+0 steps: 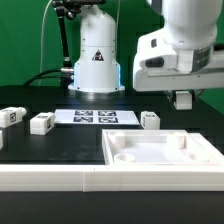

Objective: Assemble one leg

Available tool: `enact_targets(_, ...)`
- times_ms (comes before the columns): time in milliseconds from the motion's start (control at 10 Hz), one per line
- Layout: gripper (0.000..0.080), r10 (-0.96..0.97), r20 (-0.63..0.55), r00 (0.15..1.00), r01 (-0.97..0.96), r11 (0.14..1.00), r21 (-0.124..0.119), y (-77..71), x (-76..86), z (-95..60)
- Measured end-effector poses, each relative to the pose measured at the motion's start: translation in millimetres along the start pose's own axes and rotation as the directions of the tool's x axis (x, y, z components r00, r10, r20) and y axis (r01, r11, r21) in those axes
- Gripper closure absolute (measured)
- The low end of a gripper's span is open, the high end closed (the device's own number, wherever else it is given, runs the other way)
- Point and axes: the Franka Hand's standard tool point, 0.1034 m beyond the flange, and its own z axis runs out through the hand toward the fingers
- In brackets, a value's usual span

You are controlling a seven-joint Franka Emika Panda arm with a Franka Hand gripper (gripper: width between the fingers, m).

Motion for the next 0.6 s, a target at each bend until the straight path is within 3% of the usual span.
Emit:
enact_targets(200,0.0508,-0.019,-0.171,0.985,0.021,1.000,0.009,-1.4,11.1,-6.9)
enact_targets(400,0.0508,-0.105,-0.307,0.946,0.110,0.994,0.000,11.7,21.7,-36.4)
enact_targets(600,0.0508,-0.124,-0.398,0.909,0.133,0.991,-0.004,12.6,26.1,-64.6)
